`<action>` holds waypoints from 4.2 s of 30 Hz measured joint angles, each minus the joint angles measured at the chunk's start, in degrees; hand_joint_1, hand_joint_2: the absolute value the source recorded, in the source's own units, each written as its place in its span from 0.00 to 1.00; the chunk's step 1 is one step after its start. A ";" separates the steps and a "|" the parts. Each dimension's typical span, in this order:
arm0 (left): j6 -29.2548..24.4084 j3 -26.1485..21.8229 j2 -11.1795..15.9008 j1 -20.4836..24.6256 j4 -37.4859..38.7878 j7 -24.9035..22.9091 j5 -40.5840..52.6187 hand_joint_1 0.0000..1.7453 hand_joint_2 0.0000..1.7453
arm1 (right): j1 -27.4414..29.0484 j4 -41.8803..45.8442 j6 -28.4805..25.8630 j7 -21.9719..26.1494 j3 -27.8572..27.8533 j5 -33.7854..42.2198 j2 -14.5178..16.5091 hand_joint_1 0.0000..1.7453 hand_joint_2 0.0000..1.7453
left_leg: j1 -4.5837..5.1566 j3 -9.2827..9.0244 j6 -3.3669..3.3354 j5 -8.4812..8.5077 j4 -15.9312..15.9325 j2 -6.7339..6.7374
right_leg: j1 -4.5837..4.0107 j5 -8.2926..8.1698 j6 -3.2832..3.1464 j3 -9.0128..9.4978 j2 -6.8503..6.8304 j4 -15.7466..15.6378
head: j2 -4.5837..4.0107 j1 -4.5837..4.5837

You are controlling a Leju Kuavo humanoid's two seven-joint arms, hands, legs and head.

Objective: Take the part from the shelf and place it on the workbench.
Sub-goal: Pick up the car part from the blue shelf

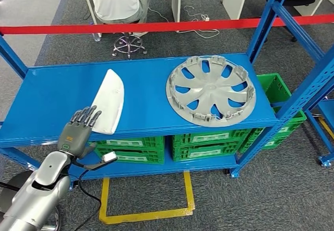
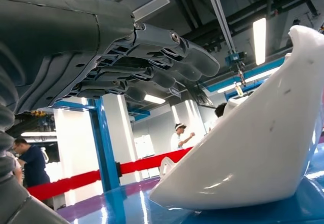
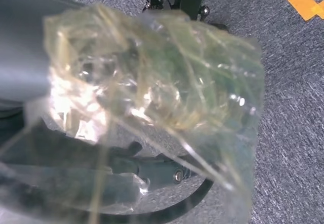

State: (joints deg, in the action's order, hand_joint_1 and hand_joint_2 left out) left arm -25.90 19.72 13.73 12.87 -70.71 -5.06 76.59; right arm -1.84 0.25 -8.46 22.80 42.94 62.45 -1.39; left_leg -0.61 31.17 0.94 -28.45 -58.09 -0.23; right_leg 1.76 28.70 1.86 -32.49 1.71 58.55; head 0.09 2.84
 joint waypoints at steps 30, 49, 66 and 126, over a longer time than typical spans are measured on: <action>-0.98 -0.33 -2.52 1.07 10.44 0.67 -4.71 0.04 1.00 | 0.01 -0.03 0.40 1.04 5.01 2.87 -0.25 0.00 0.00 | 0.00 0.01 0.00 0.00 0.00 0.00 | 0.00 0.00 0.00 0.01 0.00 0.00 | 0.00 0.01; -4.57 0.56 -4.07 3.52 12.73 1.78 -2.62 1.00 1.00 | 0.02 -0.03 0.40 0.95 7.75 3.74 -0.38 0.00 0.00 | 0.00 0.00 0.00 0.00 -0.01 0.00 | 0.00 -0.03 0.03 0.00 0.00 0.00 | 0.00 0.01; -13.43 0.59 -3.86 4.78 11.19 3.03 -1.16 1.00 1.00 | 0.13 -0.03 0.24 0.87 9.59 3.93 -0.38 0.00 0.00 | 0.00 0.00 0.03 0.04 -0.01 0.01 | 0.00 -0.06 0.01 0.00 0.02 0.00 | 0.00 0.01; -14.01 -5.01 -3.18 1.25 -31.84 21.22 13.11 1.00 1.00 | -1.12 2.36 -0.32 0.55 12.96 6.35 -0.40 0.00 0.00 | 0.00 0.09 0.03 0.06 -0.01 0.01 | 0.00 -0.06 0.01 -0.07 -0.01 0.00 | 0.00 0.01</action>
State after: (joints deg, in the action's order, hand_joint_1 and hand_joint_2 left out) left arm -39.91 14.70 10.56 14.12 -102.55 16.16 89.70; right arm -2.96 2.61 -8.78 23.35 55.90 68.80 -1.79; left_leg -0.62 31.26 0.96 -28.39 -58.10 -0.23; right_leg 1.76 28.64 1.87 -32.57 1.70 58.56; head 0.09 2.85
